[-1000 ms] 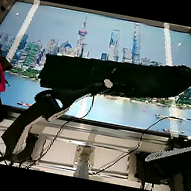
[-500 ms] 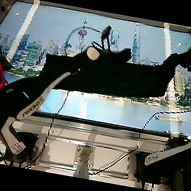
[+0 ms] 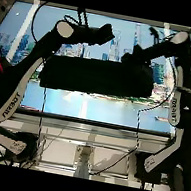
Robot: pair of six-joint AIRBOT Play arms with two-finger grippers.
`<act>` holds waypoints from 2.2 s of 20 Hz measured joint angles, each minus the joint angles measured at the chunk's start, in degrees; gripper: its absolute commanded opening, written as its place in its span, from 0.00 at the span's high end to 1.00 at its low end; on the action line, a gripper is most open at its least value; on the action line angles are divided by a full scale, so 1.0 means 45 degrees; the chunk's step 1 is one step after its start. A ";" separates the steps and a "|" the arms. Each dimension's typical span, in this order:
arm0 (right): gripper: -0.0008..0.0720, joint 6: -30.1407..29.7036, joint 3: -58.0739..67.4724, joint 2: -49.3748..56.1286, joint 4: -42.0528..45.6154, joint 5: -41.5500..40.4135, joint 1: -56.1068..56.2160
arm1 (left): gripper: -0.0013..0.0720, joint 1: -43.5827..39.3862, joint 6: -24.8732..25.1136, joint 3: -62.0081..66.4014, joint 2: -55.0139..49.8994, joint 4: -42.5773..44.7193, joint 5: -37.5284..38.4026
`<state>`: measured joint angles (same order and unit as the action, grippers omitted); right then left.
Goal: Fold the clothes and pants, and hang the long-sleeved shirts on hangers.
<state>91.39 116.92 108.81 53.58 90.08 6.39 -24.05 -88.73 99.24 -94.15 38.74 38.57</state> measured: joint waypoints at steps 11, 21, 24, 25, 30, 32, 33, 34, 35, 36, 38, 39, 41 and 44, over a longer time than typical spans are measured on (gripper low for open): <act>0.86 0.0214 0.0000 -0.0015 0.1336 -0.0398 0.0903 | 0.95 0.0209 0.0087 0.0000 0.0117 0.0053 0.0831; 0.22 -0.1219 -0.1987 0.0087 -0.2098 -0.0437 -0.6329 | 0.95 0.0986 0.1273 -0.0005 0.0782 0.0073 0.1851; 0.08 -0.2123 -0.3594 0.0340 -0.3774 -0.0563 -0.7757 | 0.95 0.1083 0.1666 0.0000 0.1112 0.0063 0.2030; 0.06 -0.2327 -0.3925 0.0525 -0.4235 -0.0491 -0.7980 | 0.95 0.1093 0.1729 0.0000 0.1171 0.0063 0.2050; 0.06 -0.3628 -0.4658 0.1501 -0.4911 -0.0296 -0.8242 | 0.95 0.1117 0.1991 0.0000 0.1307 0.0063 0.2477; 0.06 -0.4036 -0.4745 0.1666 -0.4512 -0.0335 -0.8204 | 0.95 0.1117 0.2059 -0.0005 0.1321 0.0063 0.2686; 0.06 -0.4167 -0.4775 0.1729 -0.4201 -0.0335 -0.8184 | 0.95 0.1107 0.2079 0.0000 0.1321 0.0063 0.2730; 0.06 -0.4250 -0.4789 0.1783 -0.3944 -0.0335 -0.8174 | 0.95 0.1093 0.2103 0.0000 0.1326 0.0068 0.2788; 0.06 -0.4318 -0.4799 0.1836 -0.3793 -0.0325 -0.8150 | 0.95 0.1078 0.2118 0.0000 0.1326 0.0063 0.2798; 0.06 -0.4342 -0.4809 0.1885 -0.3687 -0.0311 -0.8106 | 0.95 0.1064 0.2147 0.0000 0.1326 0.0063 0.2856; 0.06 -0.4371 -0.4828 0.2021 -0.3507 -0.0248 -0.7932 | 0.95 0.1054 0.2186 -0.0005 0.1326 0.0063 0.2895; 0.06 -0.4401 -0.4828 0.2103 -0.3502 -0.0155 -0.7781 | 0.95 0.1044 0.2205 -0.0005 0.1326 0.0063 0.2895; 0.06 -0.4401 -0.4838 0.2283 -0.3371 -0.0097 -0.7431 | 0.95 0.1035 0.2249 0.0000 0.1326 0.0063 0.2929; 0.07 -0.4415 -0.4838 0.2467 -0.3288 -0.0053 -0.6815 | 0.95 0.1030 0.2288 0.0000 0.1326 0.0063 0.2929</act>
<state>71.53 95.15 119.92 38.79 89.84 -24.27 -19.42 -78.43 99.24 -88.18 39.03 51.75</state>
